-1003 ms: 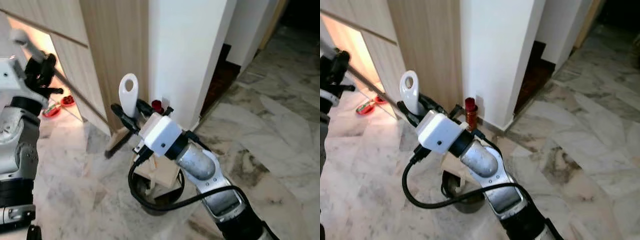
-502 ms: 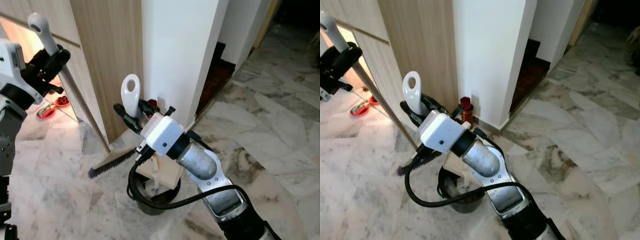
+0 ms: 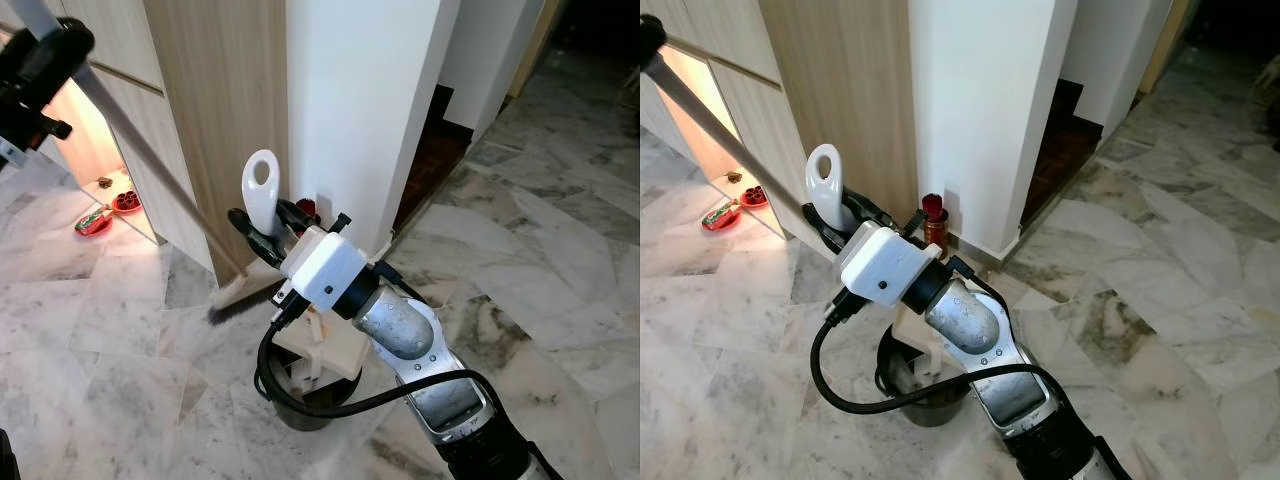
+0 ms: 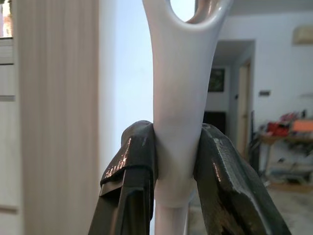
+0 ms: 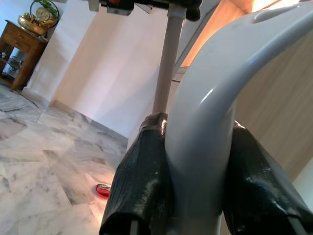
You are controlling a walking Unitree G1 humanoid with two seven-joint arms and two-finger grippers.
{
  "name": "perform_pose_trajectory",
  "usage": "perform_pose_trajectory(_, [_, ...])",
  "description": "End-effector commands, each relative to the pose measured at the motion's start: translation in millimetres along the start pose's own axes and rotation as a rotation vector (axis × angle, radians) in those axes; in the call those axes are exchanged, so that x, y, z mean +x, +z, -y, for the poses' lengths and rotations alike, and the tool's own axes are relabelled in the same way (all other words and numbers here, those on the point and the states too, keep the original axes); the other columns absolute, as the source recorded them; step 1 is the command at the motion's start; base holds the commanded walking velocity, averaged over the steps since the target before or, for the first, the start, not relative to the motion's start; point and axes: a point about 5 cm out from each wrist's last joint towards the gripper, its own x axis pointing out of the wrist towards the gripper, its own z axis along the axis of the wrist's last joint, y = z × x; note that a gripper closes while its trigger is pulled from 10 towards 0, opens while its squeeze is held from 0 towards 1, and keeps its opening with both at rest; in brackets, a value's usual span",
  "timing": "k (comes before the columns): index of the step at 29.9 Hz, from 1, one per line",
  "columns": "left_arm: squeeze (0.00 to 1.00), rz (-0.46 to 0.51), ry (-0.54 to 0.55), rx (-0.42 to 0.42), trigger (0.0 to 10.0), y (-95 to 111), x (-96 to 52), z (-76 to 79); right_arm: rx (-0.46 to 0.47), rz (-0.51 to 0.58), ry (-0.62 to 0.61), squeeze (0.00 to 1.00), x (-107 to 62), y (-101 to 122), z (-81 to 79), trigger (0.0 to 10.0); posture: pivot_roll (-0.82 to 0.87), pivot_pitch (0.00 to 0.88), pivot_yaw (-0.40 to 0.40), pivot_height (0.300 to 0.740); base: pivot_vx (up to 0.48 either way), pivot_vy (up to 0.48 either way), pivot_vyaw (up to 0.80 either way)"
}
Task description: Sweep floor
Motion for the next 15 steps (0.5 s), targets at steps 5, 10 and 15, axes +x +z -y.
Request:
perform_pose_trajectory(5, [0.00, 0.133, -0.089, -0.022, 10.0, 29, 3.6, 10.9, -0.038, 0.056, -0.013, 0.00, 3.0, 11, 5.7, 10.0, 0.09, 0.023, -0.024, 0.740, 0.000, 0.000, 0.00])
perform_pose_trajectory(10, [0.00, 0.101, -0.147, -0.027, 10.0, 31, 3.3, 18.5, -0.038, 0.053, -0.014, 0.00, 2.6, 10, 6.0, 10.0, 0.09, 0.026, -0.026, 0.740, 0.000, 0.000, 0.00])
perform_pose_trajectory(15, [0.00, 0.025, -0.203, -0.040, 10.0, 28, -2.7, 24.1, -0.039, 0.050, -0.015, 0.00, 2.4, 9, 6.2, 10.0, 0.09, 0.026, -0.026, 0.740, 0.000, 0.000, 0.00])
